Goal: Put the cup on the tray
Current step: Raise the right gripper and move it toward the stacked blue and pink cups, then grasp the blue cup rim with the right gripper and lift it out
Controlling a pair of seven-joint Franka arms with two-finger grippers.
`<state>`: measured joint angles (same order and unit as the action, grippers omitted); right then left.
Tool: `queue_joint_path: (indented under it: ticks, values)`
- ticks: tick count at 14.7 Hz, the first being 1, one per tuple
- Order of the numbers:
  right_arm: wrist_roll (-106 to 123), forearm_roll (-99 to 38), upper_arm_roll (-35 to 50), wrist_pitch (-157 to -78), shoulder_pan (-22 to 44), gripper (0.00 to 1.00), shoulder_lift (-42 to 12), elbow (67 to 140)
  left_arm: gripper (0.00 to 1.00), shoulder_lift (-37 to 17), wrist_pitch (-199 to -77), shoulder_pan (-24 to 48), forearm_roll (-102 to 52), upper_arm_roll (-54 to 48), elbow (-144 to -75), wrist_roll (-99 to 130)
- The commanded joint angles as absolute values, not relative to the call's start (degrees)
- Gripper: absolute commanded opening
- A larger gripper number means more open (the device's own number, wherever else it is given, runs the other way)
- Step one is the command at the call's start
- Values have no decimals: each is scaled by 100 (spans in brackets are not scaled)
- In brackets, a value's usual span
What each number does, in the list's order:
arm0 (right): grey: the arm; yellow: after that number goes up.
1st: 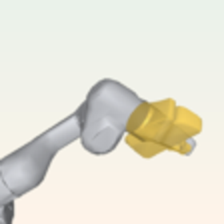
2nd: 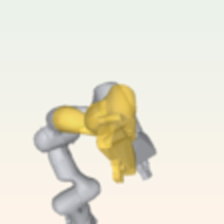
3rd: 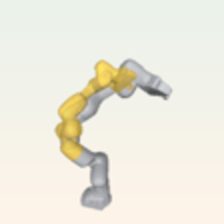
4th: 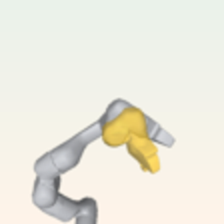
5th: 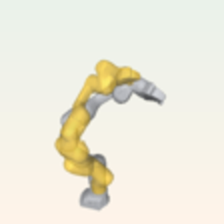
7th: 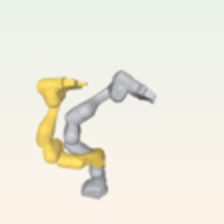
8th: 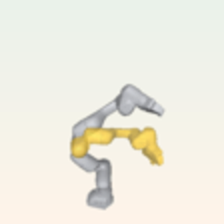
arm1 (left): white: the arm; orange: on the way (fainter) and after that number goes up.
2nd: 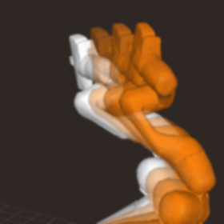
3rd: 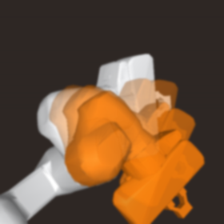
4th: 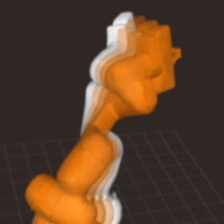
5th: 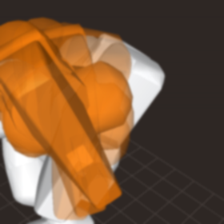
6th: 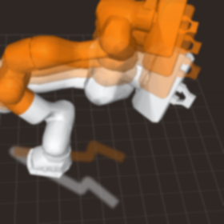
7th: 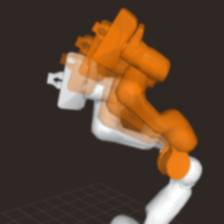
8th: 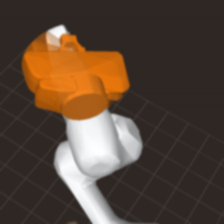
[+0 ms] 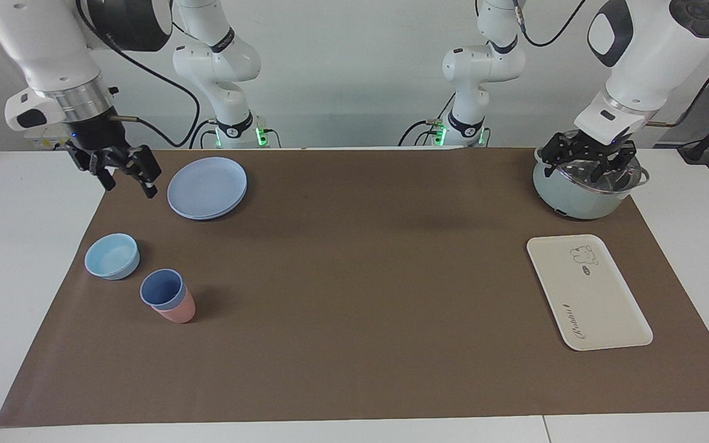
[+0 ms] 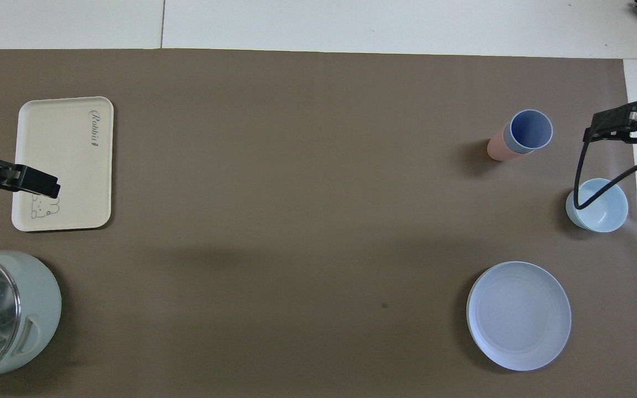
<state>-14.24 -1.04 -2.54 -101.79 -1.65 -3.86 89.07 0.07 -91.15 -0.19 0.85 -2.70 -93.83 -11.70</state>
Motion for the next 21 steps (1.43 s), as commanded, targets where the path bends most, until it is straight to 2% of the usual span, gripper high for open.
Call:
queue_joint_path:
  ticks: [1, 5, 7, 15, 21]
  values:
    - [-1939, -193, -211, -10195, -456, 92, -1385, 7905, 100, 202, -9185, 70, 149, -220, -9580, -1099]
    - [-3345, -534, -193, -10265, -781, 92, -2678, 6647, 100, 193, -9202, 62, 149, -220, -9580, -1099]
    - [-4066, -921, -193, -10581, -957, 92, -2926, 6592, 100, 193, -9211, 62, 149, -220, -9580, -1099]
    - [-4711, -1958, -176, -10661, -1397, 92, -4085, 6346, 100, 193, -9237, 62, 149, -220, -9580, -1090]
    - [-5528, -2451, -176, -10529, -1389, 94, -4324, 6521, 100, 193, -9229, 62, 149, -220, -9580, -1099]
